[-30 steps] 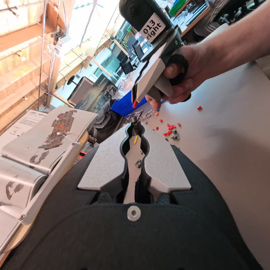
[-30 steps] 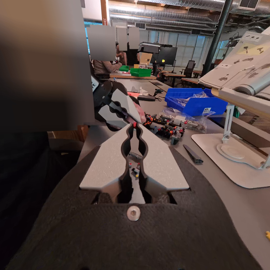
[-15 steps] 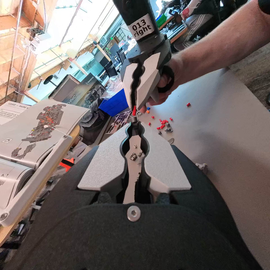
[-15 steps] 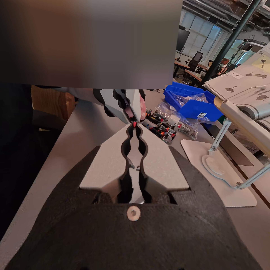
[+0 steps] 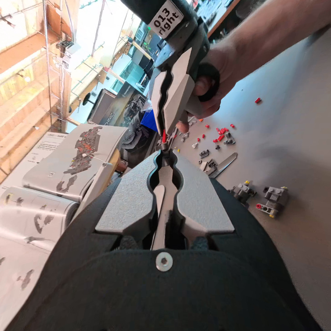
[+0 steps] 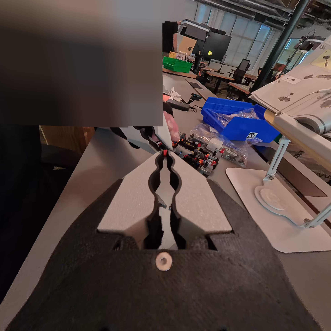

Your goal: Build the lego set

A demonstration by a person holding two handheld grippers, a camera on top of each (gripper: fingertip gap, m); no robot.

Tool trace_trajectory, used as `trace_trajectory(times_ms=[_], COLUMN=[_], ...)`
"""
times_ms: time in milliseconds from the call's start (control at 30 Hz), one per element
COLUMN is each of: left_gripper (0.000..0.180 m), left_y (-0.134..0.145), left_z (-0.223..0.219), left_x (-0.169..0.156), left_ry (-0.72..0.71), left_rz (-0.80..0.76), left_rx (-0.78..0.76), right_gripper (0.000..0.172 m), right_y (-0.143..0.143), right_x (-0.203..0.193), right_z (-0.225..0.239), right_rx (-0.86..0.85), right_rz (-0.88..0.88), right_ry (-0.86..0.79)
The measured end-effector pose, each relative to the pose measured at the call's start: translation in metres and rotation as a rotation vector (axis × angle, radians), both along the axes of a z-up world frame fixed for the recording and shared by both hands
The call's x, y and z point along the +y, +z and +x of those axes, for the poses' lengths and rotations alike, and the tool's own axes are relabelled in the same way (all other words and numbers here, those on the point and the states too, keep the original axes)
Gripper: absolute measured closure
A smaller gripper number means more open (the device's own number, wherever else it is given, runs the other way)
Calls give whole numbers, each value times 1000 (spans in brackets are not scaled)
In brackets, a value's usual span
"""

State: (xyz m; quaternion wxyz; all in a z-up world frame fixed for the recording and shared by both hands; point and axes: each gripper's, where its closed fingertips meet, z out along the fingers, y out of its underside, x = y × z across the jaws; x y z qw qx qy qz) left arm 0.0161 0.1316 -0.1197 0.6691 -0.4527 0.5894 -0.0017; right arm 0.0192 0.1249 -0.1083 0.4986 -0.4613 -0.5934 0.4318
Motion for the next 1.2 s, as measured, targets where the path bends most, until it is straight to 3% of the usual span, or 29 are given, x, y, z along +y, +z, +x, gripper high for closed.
trace_trajectory(times_ms=[300,1200], left_gripper=[175,175], left_y=[0,2], left_z=[0,1], left_x=[4,10], left_ry=[58,142], left_rz=[140,300], left_rx=[70,181], right_gripper=[171,171], right_y=[-2,-2], right_x=[6,10], right_z=[0,0], right_rx=[10,15], right_rz=[-56,-114], right_ry=[-11,-20])
